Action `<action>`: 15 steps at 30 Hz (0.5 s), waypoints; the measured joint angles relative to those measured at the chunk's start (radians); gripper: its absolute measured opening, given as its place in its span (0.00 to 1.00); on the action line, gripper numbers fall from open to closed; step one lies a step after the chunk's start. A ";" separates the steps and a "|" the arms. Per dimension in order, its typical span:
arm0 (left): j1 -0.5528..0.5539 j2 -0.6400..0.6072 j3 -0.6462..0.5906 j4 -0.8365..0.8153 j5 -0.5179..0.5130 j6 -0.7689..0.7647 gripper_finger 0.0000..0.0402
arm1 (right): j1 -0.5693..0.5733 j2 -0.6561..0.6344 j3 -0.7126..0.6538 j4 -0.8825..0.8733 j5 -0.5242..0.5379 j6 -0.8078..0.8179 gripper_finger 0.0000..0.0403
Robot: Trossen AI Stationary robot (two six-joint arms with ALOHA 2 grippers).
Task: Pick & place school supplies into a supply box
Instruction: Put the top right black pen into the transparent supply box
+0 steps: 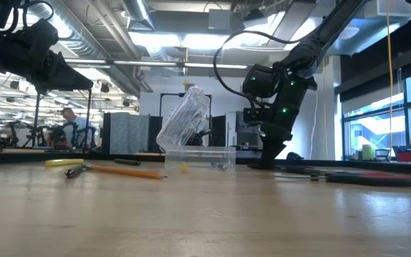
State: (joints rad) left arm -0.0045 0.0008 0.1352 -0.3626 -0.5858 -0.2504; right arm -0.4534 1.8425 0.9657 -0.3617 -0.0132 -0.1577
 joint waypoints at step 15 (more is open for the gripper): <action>0.000 0.000 0.000 0.000 0.000 0.001 0.02 | 0.000 0.010 0.010 -0.005 0.009 0.009 0.13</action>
State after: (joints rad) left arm -0.0048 0.0010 0.1352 -0.3626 -0.5861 -0.2497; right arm -0.4534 1.8522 0.9753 -0.3666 -0.0041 -0.1489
